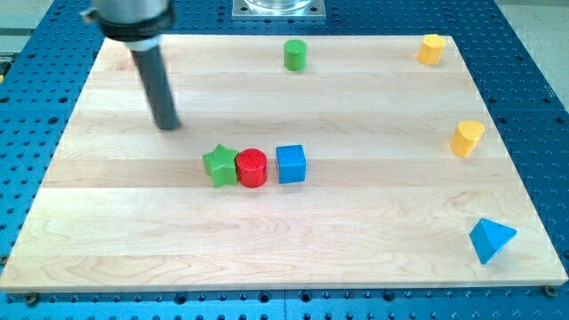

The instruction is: Push the red star left to the green star

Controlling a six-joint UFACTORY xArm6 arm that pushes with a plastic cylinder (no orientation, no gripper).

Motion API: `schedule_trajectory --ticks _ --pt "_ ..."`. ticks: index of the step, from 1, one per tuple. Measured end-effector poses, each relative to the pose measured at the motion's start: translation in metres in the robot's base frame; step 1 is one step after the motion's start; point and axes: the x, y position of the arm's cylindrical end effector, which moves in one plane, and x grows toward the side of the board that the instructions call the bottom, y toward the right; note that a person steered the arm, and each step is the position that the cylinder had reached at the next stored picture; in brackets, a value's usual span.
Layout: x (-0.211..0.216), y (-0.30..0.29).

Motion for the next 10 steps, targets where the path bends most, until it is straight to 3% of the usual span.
schedule_trajectory --ticks 1,2,4,5,7,8,9,10 --pt "-0.005 -0.077" --pt "-0.014 -0.114" --pt "-0.157 -0.115" --pt "-0.179 -0.114" --pt "-0.184 -0.041" --pt "-0.184 -0.039" --pt "-0.174 -0.039" --pt "-0.126 -0.039"
